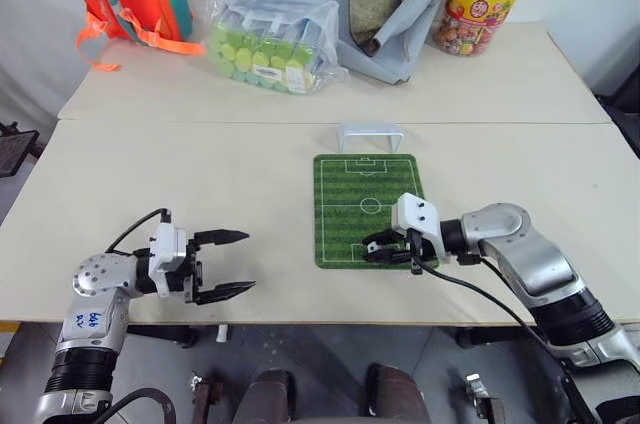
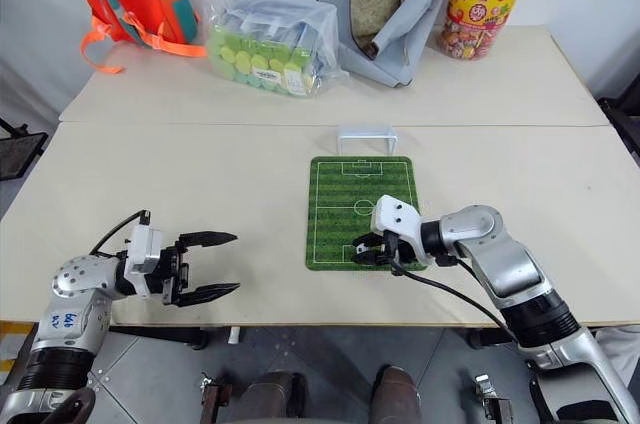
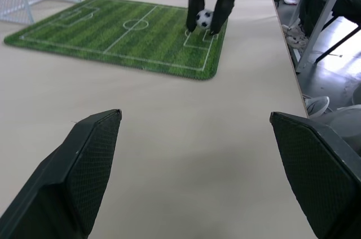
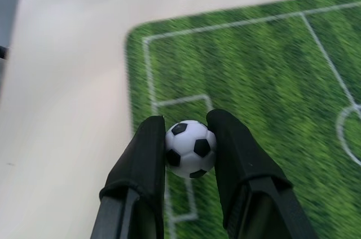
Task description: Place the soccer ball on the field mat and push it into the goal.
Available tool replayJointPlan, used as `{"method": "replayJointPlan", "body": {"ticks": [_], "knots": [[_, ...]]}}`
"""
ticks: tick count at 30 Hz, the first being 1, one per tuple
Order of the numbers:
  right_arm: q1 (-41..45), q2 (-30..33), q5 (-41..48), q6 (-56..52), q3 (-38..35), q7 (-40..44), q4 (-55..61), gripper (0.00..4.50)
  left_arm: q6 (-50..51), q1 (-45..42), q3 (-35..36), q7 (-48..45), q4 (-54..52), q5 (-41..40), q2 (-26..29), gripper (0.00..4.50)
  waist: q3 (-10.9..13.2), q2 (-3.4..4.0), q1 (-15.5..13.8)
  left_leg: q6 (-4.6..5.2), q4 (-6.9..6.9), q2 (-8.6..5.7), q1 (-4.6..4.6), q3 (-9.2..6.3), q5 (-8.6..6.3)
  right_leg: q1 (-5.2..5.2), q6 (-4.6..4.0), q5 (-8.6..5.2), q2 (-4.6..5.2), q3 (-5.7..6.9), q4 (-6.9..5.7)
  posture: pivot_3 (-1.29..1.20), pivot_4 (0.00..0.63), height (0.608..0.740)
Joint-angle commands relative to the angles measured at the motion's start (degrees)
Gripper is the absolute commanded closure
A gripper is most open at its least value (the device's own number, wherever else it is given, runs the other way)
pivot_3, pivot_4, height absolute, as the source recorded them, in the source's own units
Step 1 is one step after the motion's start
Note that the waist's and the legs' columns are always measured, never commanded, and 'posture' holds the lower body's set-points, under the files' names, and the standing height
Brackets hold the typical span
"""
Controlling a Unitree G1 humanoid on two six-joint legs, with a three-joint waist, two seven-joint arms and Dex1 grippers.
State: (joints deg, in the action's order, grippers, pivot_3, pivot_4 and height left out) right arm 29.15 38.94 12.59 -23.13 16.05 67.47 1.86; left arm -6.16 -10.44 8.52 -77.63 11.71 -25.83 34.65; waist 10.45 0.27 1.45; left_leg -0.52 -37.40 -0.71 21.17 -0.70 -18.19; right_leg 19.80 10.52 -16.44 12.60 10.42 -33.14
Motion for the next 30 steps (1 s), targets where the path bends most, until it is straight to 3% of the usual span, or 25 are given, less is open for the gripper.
{"method": "replayJointPlan", "body": {"ticks": [1, 18, 19, 21, 30], "knots": [[0.37, -0.09, 0.09, 1.86, -0.29, 1.4, 0.02, 3.65, -0.04, 0.71, 0.88, 0.57, -1.98, -1.38, 0.18, 0.0, 0.0, 0.0, 0.02, 0.0, 0.0, 0.0, 0.0, 0.0, 0.0, 0.0, 0.0, 0.0, 0.0, 0.0, 0.0, 0.0, 0.15, 0.74], [-0.89, -2.03, -1.65, 3.0, 0.01, 1.44, -2.29, 3.65, -0.57, -0.48, 0.44, 1.93, -0.8, -0.9, 0.04, 0.0, 0.0, 0.0, 0.09, -0.01, -0.06, 0.03, -0.04, 0.07, 0.0, 0.02, -0.01, 0.01, -0.02, -0.09, -0.1, 0.0, 0.15, 0.74], [-1.1, -1.74, -1.54, 3.1, -0.1, 1.61, -1.6, 2.9, -0.66, -0.7, 0.4, 1.96, -0.58, -0.81, 0.0, 0.0, 0.0, 0.0, 0.08, -0.01, -0.07, 0.03, -0.05, 0.08, 0.0, 0.02, -0.01, 0.01, -0.02, -0.1, -0.13, 0.0, 0.15, 0.74], [-1.34, -1.53, -1.3, 3.23, -0.47, 1.59, -0.34, 2.32, -0.75, -1.15, 0.35, 2.09, -0.24, -0.78, -0.19, 0.0, 0.0, 0.0, 0.06, -0.01, -0.1, 0.03, -0.04, 0.08, 0.0, 0.03, -0.01, 0.01, -0.02, -0.1, -0.15, 0.0, 0.15, 0.74], [0.72, -0.57, -0.05, 2.54, -2.87, 1.92, 3.47, 2.32, -0.96, -2.99, -0.31, 2.22, 1.07, -0.46, -1.02, 0.0, 0.0, 0.0, 0.03, -0.02, -0.23, 0.03, -0.02, 0.1, -0.01, 0.07, -0.02, 0.01, -0.02, -0.19, -0.28, 0.0, 0.15, 0.74]]}}
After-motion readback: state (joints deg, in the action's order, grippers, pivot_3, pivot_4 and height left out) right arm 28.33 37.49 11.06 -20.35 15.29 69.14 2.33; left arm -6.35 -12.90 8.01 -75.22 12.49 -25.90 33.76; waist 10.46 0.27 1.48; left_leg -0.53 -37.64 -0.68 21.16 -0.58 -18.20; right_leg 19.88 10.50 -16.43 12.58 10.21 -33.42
